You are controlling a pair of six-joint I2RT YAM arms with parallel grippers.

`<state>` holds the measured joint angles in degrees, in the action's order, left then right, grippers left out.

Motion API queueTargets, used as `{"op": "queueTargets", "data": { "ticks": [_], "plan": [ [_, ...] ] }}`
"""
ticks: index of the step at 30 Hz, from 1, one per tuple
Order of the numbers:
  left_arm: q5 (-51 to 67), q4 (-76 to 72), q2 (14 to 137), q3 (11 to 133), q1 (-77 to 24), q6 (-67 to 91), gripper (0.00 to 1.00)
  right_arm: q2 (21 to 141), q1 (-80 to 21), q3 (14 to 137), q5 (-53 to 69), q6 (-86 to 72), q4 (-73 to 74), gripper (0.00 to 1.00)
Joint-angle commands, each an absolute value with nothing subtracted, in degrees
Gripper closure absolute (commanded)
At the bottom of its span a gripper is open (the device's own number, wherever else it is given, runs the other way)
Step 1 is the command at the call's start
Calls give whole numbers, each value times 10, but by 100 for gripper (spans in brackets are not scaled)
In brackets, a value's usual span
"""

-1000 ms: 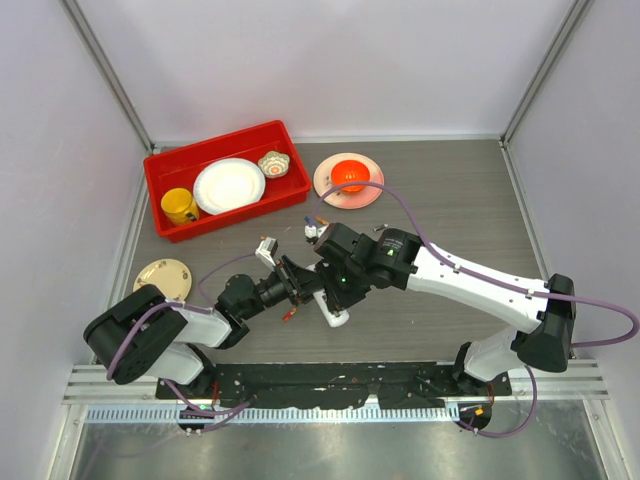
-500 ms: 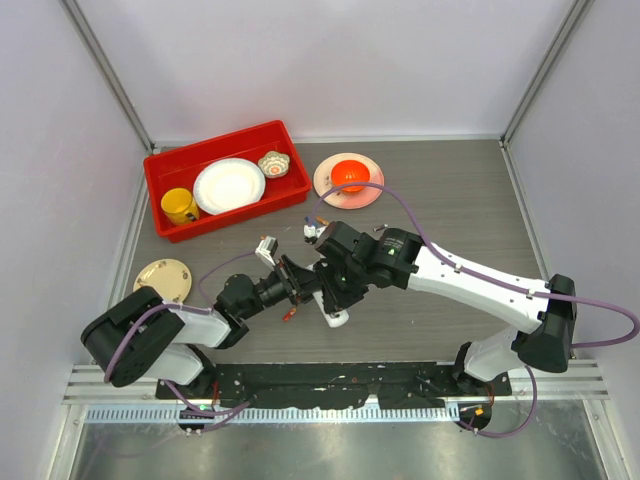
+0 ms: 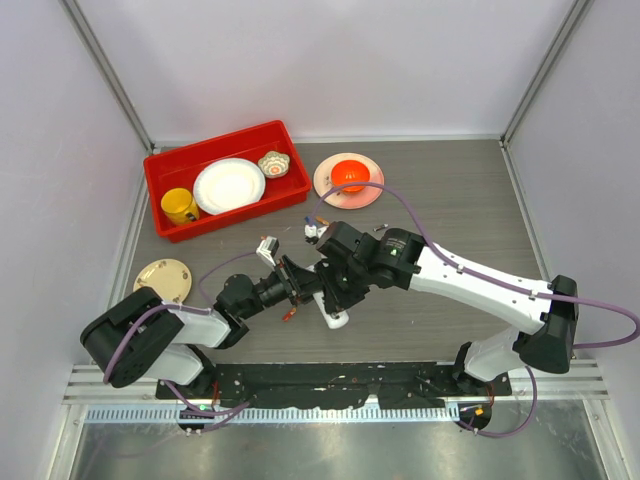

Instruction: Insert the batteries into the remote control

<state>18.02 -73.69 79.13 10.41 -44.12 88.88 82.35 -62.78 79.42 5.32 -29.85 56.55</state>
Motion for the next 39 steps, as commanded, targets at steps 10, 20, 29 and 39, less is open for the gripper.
{"op": "queueTargets", "data": {
  "ticks": [10,20,29,39],
  "plan": [
    [192,-886,776,120,-440,877,100,807,-624,808,57,-287,573,99],
    [200,-886,766,125,-440,878,100,817,-621,801,70,-287,561,99],
    [200,-885,757,129,-444,879,100,816,-610,784,75,-287,551,99],
    [187,-885,737,140,-452,888,100,810,-601,762,76,-297,517,99]
  ]
}}
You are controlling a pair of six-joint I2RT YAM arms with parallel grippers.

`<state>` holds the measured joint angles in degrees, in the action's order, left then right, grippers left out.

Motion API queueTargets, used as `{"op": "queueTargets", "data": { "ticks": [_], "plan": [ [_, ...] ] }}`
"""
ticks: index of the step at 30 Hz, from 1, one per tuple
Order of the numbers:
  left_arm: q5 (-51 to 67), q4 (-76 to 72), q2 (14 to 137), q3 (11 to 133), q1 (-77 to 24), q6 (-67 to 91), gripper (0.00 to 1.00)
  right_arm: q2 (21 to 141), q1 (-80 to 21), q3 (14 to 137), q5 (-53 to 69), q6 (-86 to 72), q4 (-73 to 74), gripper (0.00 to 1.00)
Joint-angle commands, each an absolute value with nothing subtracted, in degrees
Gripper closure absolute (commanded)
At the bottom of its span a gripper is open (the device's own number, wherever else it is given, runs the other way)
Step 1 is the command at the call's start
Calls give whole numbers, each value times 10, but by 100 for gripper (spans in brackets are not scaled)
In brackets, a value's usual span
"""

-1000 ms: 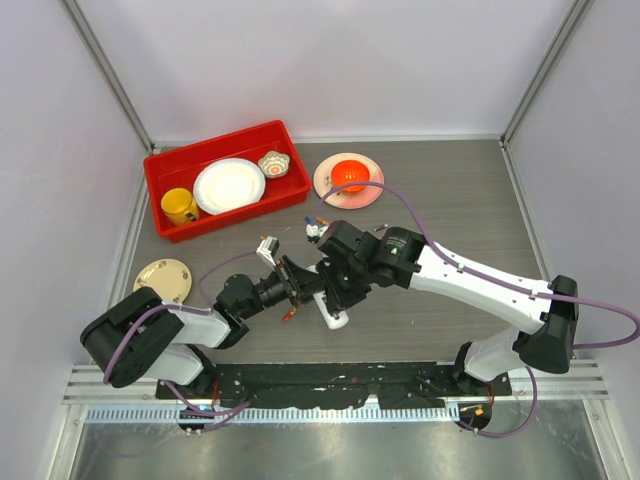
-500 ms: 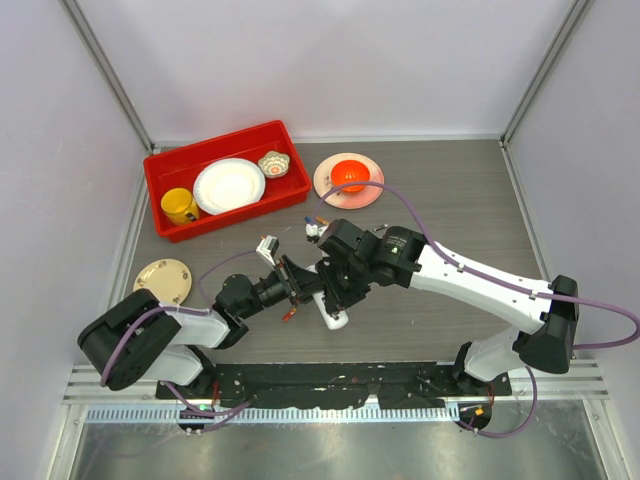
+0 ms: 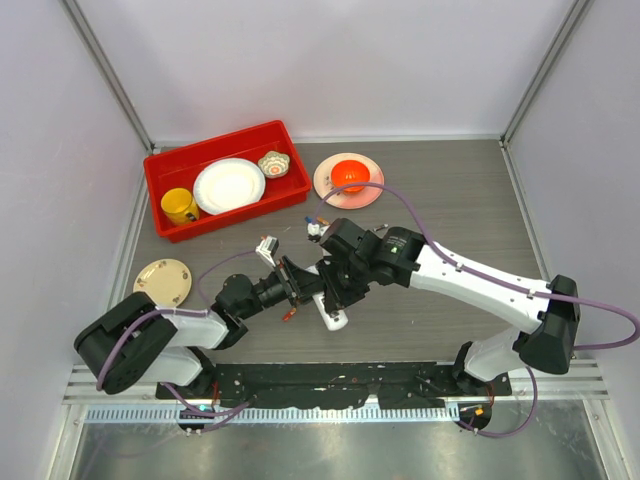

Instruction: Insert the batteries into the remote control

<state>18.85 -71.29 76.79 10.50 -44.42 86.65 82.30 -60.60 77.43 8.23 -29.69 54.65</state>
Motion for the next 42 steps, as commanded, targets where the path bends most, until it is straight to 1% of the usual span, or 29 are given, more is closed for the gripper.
{"op": "queueTargets", "data": {
  "ticks": [1,18,28,36,42],
  "plan": [
    [186,-886,737,142,-453,889,100,808,-600,759,74,-298,514,99],
    [139,-886,701,171,-468,918,100,780,-599,715,56,-345,422,99],
    [119,-886,694,169,-477,921,100,777,-599,701,47,-354,401,99],
    [68,-886,678,155,-496,889,100,771,-599,673,37,-394,348,99],
    [56,-885,677,154,-504,883,100,779,-599,668,43,-402,326,99]
  ]
}}
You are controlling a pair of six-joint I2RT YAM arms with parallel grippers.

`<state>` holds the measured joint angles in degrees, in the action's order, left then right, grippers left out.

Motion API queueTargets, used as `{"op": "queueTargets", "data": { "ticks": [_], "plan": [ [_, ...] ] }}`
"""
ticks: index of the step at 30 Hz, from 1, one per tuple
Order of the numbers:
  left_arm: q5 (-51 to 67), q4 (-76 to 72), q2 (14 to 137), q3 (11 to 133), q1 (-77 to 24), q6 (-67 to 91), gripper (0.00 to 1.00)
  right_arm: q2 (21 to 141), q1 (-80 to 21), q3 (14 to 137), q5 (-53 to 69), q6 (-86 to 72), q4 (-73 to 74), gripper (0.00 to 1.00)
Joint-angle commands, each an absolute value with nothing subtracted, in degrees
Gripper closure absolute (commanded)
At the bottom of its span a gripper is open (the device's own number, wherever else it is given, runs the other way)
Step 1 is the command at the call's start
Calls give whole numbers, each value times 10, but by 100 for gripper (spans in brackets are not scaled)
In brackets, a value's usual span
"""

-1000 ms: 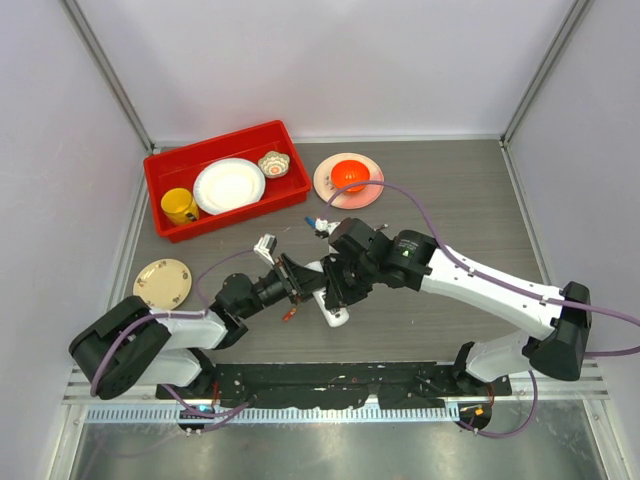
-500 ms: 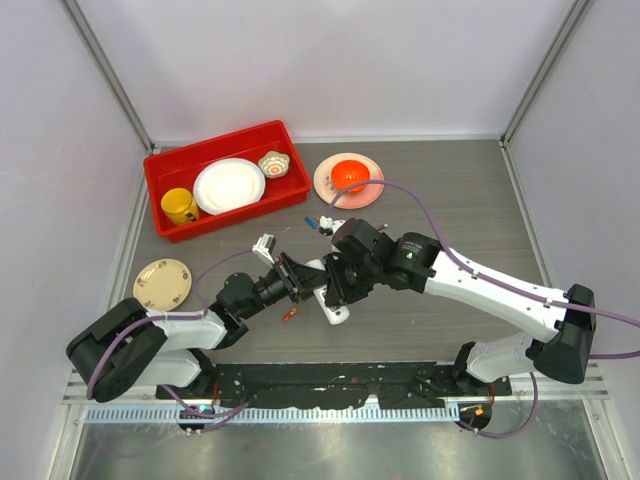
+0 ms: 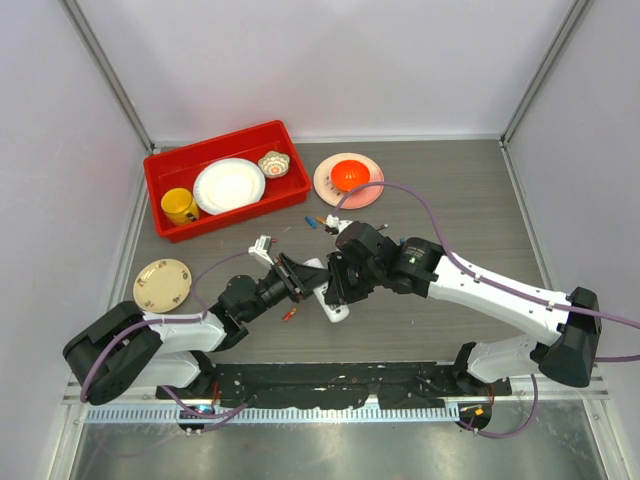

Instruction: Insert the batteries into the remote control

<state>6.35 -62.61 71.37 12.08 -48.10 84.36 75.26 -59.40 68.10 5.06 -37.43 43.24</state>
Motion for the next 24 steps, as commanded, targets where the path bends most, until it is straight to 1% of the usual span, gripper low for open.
{"op": "queueTargets", "data": {
  "ticks": [1,6,14,24],
  "plan": [
    [56,-886,677,155,-504,883,100,779,-599,667,43,-403,323,99],
    [55,-886,673,159,-507,886,100,780,-599,655,52,-403,306,95],
    [70,-886,681,170,-507,903,100,782,-599,641,66,-396,286,92],
    [64,-886,671,165,-507,896,100,779,-599,640,80,-378,319,80]
  ]
}}
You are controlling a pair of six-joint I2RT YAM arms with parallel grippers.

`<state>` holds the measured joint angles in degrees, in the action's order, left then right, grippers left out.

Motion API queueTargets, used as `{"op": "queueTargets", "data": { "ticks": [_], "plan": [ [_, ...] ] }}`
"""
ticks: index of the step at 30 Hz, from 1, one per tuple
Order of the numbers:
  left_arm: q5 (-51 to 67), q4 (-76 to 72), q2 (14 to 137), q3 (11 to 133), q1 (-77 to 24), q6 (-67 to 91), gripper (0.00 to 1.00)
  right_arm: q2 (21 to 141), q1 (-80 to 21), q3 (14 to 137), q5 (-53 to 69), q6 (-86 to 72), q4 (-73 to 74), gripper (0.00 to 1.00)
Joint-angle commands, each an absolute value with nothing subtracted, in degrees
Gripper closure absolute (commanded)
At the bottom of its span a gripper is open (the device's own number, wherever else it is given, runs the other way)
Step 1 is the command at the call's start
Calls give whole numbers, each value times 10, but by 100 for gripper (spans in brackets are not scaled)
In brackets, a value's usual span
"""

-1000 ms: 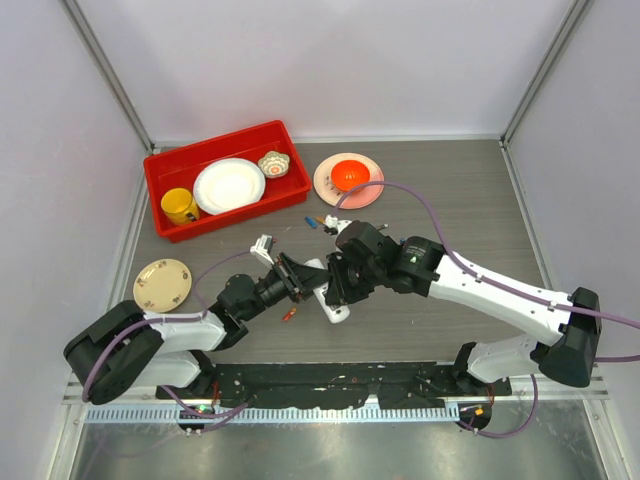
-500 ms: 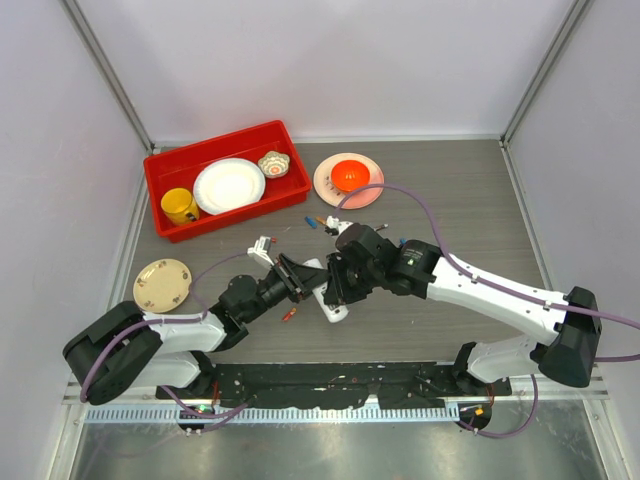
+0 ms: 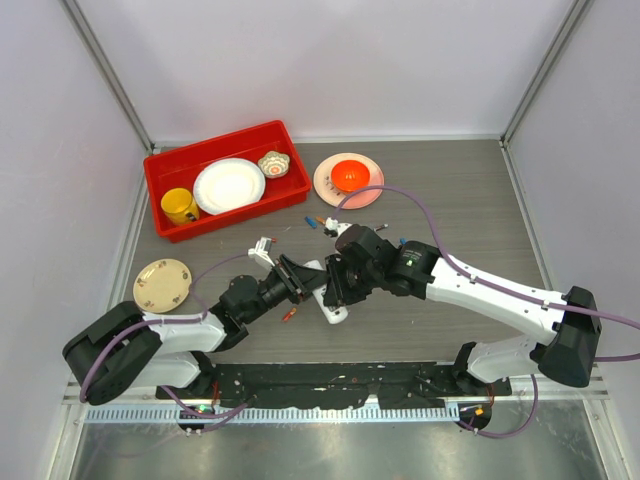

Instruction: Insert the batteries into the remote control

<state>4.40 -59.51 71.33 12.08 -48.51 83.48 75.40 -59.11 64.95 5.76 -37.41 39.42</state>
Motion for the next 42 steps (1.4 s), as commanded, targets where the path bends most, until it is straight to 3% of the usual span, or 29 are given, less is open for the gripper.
{"op": "queueTargets", "data": {
  "ticks": [1,8,21,32,35,39,42],
  "plan": [
    [64,-886,671,165,-507,896,100,779,-599,640,79,-377,323,79],
    [60,-886,671,163,-506,891,100,773,-599,638,78,-372,340,72],
    [44,-883,674,149,-505,856,100,762,-599,664,57,-358,362,70],
    [46,-779,693,120,-417,802,100,712,-599,703,36,-320,366,59],
    [39,-744,693,105,-390,793,100,691,-599,697,2,-315,359,58],
    [27,-722,679,79,-353,794,100,657,-599,669,-137,-319,324,54],
    [25,-743,653,60,-329,794,100,623,-598,622,-200,-319,269,46]
  ]
}}
